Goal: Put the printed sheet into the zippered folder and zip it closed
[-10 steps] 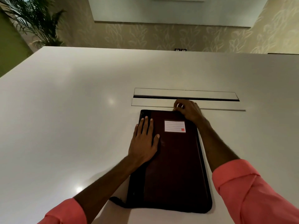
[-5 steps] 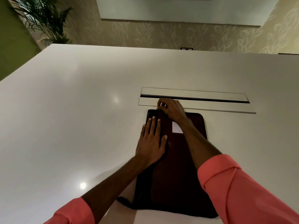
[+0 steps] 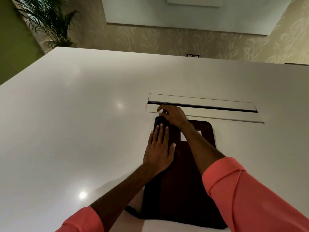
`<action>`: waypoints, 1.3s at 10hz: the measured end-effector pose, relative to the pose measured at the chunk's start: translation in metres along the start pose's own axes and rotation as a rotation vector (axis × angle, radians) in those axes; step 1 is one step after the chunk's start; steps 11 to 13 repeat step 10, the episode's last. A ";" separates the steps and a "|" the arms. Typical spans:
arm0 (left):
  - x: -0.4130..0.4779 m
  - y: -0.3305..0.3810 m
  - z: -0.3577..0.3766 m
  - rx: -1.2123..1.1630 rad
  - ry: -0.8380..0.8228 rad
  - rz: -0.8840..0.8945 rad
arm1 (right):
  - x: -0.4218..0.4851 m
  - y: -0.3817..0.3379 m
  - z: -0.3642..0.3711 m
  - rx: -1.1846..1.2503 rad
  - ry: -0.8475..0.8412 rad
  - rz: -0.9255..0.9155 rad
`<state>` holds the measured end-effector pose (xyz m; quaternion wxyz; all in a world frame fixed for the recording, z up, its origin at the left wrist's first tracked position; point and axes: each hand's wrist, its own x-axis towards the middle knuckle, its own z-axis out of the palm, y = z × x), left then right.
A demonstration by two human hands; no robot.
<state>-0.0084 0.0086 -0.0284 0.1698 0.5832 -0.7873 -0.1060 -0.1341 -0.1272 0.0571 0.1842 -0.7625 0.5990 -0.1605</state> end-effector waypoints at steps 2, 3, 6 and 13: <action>0.002 0.000 -0.004 -0.013 -0.021 -0.017 | -0.029 0.002 0.004 -0.086 0.064 0.059; 0.003 0.001 -0.007 -0.036 -0.026 -0.035 | -0.059 0.015 0.007 -0.069 0.176 0.084; 0.004 0.024 -0.025 -0.034 -0.018 -0.072 | -0.136 0.034 0.005 -0.139 0.224 0.185; 0.031 0.065 -0.067 0.122 0.122 0.058 | -0.164 0.046 -0.037 -0.234 0.253 0.213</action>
